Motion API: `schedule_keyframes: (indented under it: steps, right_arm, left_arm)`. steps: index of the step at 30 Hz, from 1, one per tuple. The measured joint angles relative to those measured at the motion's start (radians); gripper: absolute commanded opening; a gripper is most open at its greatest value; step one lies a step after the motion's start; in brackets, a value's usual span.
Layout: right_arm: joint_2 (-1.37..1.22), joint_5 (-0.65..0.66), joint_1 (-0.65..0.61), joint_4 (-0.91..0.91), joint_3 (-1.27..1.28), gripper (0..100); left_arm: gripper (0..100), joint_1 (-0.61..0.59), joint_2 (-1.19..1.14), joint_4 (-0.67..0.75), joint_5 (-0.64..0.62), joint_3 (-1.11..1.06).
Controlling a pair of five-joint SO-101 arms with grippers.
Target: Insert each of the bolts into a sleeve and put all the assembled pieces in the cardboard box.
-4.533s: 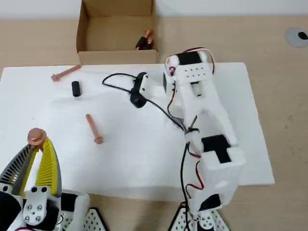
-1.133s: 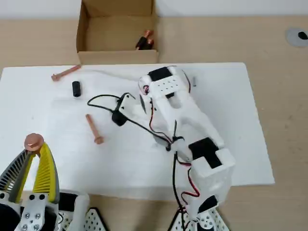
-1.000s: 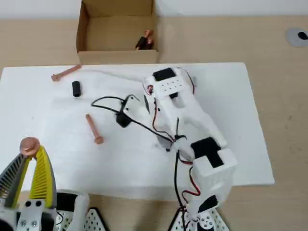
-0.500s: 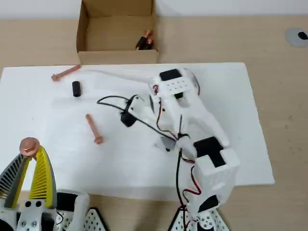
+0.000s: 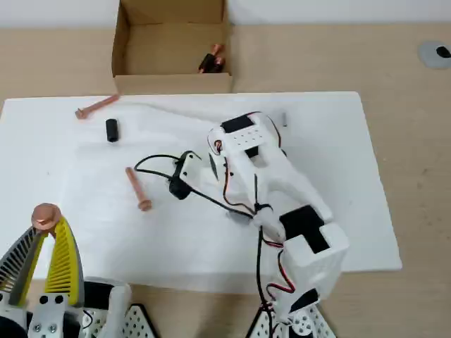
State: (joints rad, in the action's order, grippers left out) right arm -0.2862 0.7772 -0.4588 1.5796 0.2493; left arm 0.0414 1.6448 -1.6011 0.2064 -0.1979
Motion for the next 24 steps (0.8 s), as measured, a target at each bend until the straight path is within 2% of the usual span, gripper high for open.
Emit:
schedule_keyframes:
  steps: [10, 15, 24]
  right_arm:
    - [-0.066, 0.002, 0.0, -0.021, -0.021, 14.2]
    - [-0.081, -0.003, 0.0, -0.021, -0.044, 4.5]
    - [-0.123, -0.003, 0.008, 0.037, -0.124, 1.0]
  left_arm:
    - [5, 0.0, 0.0, -0.034, 0.0, 0.009]
    - [5, -0.041, 0.0, -0.034, 0.0, 0.031]
    - [5, -0.058, 0.0, -0.034, 0.0, 0.037]
